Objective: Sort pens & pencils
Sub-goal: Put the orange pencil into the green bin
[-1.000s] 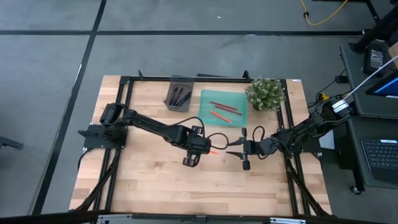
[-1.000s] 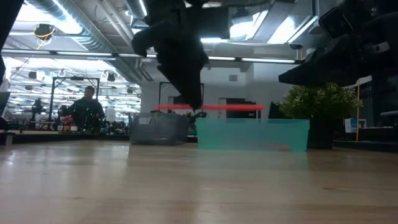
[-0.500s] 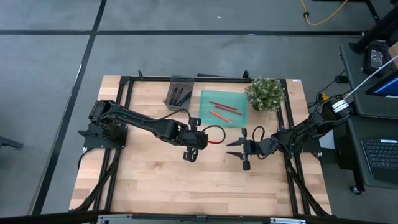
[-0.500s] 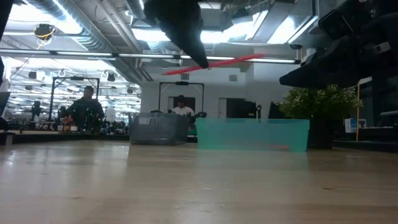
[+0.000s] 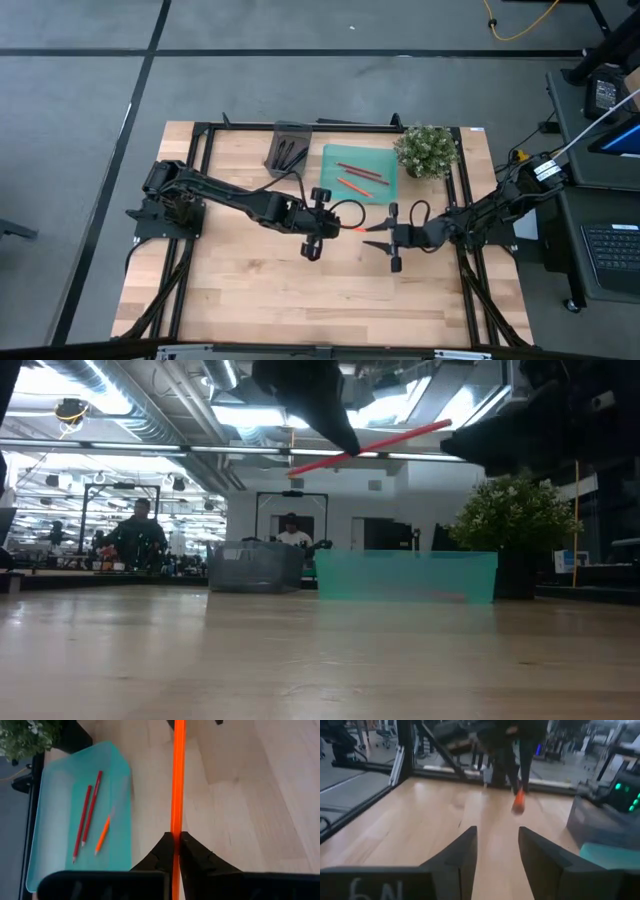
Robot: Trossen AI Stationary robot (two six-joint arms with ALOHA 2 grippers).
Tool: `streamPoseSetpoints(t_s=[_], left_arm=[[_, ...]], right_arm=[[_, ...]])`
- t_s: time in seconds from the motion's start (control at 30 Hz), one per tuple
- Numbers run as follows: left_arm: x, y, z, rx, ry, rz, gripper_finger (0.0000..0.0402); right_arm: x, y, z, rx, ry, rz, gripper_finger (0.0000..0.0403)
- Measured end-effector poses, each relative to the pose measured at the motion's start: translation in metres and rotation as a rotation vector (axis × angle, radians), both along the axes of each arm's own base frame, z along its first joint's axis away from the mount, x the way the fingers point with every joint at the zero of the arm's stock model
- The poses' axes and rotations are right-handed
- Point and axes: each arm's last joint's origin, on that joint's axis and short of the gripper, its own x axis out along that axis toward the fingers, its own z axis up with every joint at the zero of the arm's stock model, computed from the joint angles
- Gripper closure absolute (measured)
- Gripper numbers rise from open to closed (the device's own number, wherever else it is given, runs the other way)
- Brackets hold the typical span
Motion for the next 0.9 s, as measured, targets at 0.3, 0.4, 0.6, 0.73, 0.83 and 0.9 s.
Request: streamPoseSetpoints(t_s=[0.3,0.4,0.6,0.73,0.83,0.9], left_arm=[[0.002,-0.001,0.002,0.01,-0.021,-0.02,0.0392],[0.002,-0.002,0.002,0.009,-0.021,-0.022,0.0392],[0.003,-0.001,0.002,0.009,-0.031,-0.021,0.0392],[0.003,-0.002,0.002,0.008,-0.03,-0.022,0.0392],[0.003,-0.001,0.002,0.009,-0.03,-0.022,0.0392],[0.003,-0.001,0.002,0.009,-0.03,-0.022,0.0392]], right_arm=[[0.006,0.0,0.009,-0.032,-0.046,-0.01,0.0258],[0.011,-0.002,0.014,-0.027,-0.062,-0.023,0.0258],[0.02,-0.005,0.021,-0.044,-0.075,0.01,0.0258],[0.023,-0.006,0.02,-0.05,-0.044,0.018,0.0258],[0.023,-0.006,0.019,-0.053,-0.033,0.018,0.0258],[0.023,-0.006,0.019,-0.052,-0.031,0.018,0.0258]])
